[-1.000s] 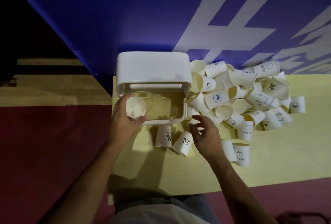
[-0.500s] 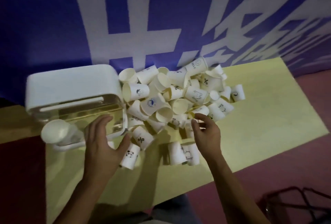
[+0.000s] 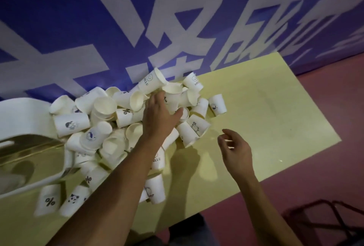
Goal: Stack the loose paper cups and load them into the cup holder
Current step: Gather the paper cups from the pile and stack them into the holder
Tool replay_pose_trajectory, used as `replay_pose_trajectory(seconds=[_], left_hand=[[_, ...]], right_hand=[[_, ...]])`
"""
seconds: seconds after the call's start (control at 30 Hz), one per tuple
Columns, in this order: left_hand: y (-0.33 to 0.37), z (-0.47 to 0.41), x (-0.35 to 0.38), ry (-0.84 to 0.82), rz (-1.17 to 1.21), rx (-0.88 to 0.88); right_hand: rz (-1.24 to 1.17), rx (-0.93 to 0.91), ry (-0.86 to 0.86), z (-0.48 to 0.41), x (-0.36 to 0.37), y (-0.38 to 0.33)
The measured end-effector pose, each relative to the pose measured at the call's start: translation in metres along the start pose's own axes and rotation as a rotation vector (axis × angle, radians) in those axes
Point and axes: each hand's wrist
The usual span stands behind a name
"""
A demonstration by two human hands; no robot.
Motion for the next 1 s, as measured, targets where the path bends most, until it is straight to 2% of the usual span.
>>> replay_pose_trajectory(seconds=[0.17,0.3,0.5,0.6,0.73,0.87,1.0], left_hand=[[0.029,-0.043,0.024,0.060,-0.098,-0.212],[0.040,-0.060,0.033,0.067,-0.125,-0.301],[0.043,-0.053,0.027,0.089,-0.093,-0.267],[0.042,-0.032,0.004,0.127,0.039,-0.225],[0.035,0.008,-0.025,0.140,0.213,-0.173],[0.027,0.032,-0.042,0.128,0.263,-0.265],[0.020,0.044,-0.046,0.105,0.287,-0.308]], right_hand=[[0.015,0.055,-0.039,-0.023,-0.015,0.022],[0.081,0.077,-0.073,-0.050,-0.018,0.035],[0.210,0.082,-0.109,-0.115,-0.012,0.054],[0.227,0.086,-0.131,-0.159,-0.001,0.057],[0.263,0.140,-0.283,-0.213,0.018,0.058],[0.317,0.186,-0.411,-0.235,0.036,0.063],[0.308,0.172,-0.321,-0.229,0.034,0.059]])
Point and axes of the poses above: each hand's wrist, its own z-axis away from the middle knuckle, its own x-axis out of the palm, y = z × x, and after that the axes turned 11 degrees about -x, right-handed
